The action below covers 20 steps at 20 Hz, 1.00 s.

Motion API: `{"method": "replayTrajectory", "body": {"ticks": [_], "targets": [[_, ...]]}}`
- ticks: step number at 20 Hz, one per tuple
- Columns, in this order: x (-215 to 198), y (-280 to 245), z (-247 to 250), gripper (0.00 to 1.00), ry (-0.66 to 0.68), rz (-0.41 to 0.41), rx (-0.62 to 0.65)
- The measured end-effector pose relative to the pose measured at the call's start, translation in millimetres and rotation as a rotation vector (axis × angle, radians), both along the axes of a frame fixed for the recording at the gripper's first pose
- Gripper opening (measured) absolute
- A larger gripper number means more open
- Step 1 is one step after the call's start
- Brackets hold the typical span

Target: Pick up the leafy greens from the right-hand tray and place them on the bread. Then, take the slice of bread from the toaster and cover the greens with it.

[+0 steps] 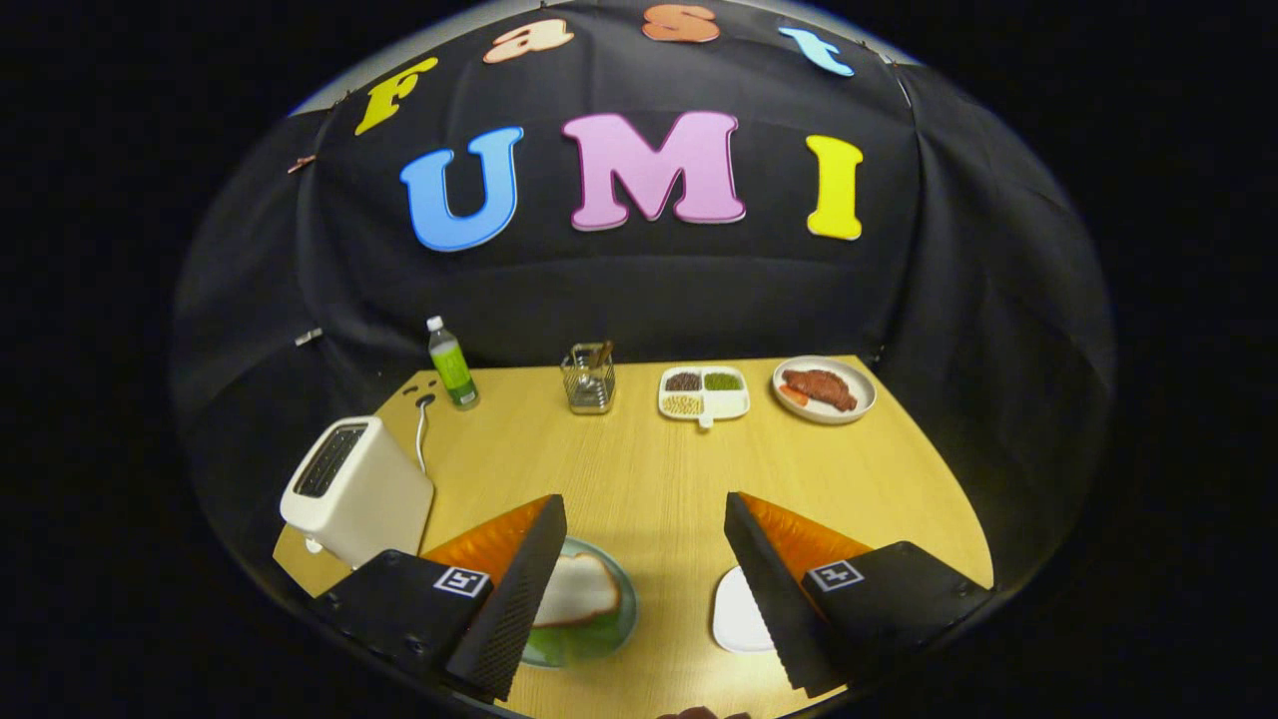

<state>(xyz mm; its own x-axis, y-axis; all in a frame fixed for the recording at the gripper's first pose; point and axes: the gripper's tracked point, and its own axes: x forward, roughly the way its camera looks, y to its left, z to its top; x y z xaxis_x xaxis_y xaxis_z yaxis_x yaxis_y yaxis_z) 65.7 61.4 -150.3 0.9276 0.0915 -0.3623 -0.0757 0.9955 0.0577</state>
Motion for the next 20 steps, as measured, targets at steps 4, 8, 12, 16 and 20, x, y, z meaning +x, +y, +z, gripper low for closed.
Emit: {"method": "replayTrajectory", "body": {"ticks": [4, 8, 12, 16, 20], "targets": [[-6, -32, 60, 0.99, -0.143, -0.016, -0.045], [-28, -48, 111, 0.99, -0.235, 0.013, -0.077], [-48, -66, 146, 0.98, -0.308, 0.029, -0.066], [-68, -76, 142, 0.98, -0.256, 0.086, -0.057], [-73, -82, 135, 0.98, -0.251, 0.107, -0.030]]}}
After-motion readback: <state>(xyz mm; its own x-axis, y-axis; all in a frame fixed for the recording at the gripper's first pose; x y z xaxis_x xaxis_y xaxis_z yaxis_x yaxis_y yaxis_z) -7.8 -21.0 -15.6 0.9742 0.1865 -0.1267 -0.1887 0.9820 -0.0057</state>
